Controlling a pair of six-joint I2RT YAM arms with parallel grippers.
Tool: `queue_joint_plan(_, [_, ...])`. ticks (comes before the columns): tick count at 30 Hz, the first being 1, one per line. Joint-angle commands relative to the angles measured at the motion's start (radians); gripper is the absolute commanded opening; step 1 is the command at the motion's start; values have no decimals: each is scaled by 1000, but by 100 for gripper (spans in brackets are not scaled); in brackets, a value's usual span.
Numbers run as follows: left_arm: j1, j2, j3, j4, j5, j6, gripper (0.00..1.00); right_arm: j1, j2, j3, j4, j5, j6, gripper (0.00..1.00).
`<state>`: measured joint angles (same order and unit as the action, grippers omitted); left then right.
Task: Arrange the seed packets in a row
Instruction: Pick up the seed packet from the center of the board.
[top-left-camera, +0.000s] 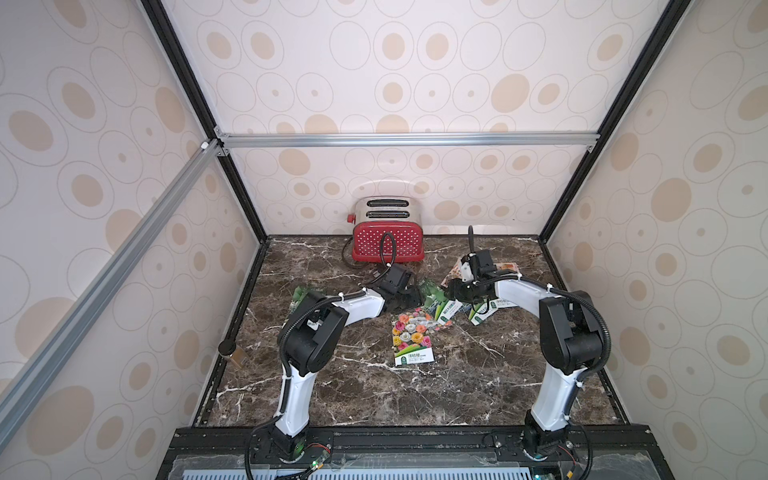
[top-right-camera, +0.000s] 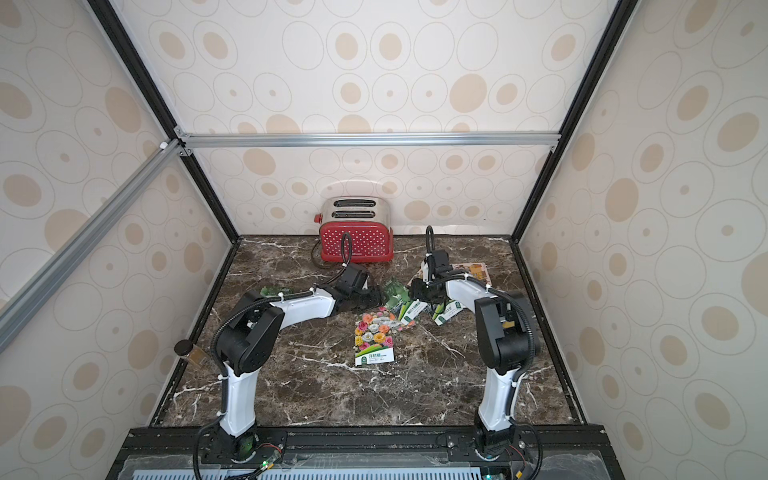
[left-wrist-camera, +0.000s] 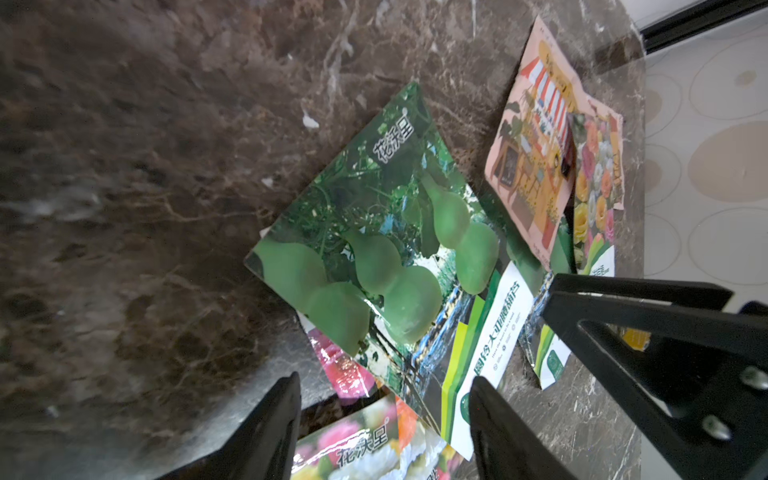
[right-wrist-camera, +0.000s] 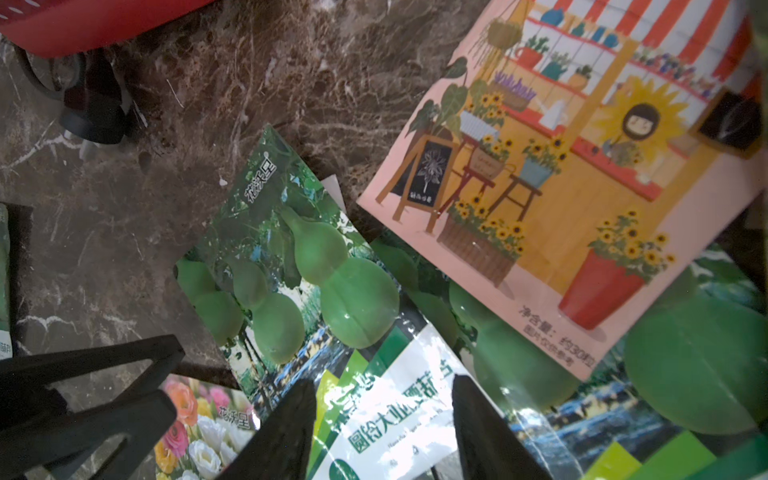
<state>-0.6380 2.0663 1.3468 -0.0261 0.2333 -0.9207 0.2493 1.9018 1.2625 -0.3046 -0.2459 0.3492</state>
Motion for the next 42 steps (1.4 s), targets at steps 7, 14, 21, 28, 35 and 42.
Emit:
queue_joint_plan(7, [-11, 58, 89, -74, -43, 7, 65, -7, 46, 29, 16, 28, -47, 56])
queue_joint_plan(14, [-11, 71, 87, -75, -38, -3, 65, -28, 84, 40, 31, 25, -65, 57])
queue_joint_plan(21, [-14, 99, 115, -61, -34, -17, 62, -31, 111, 39, 50, -16, -69, 56])
queue_joint_plan(28, [-14, 135, 134, -41, -25, -37, 59, -31, 116, 12, 79, -76, -46, 54])
queue_joint_plan(35, [-32, 153, 121, 51, -35, -86, 49, -31, 118, -34, 125, -121, -13, 48])
queue_joint_plan(42, [-39, 158, 101, 148, -9, -127, 38, -28, 122, -49, 144, -138, -6, 47])
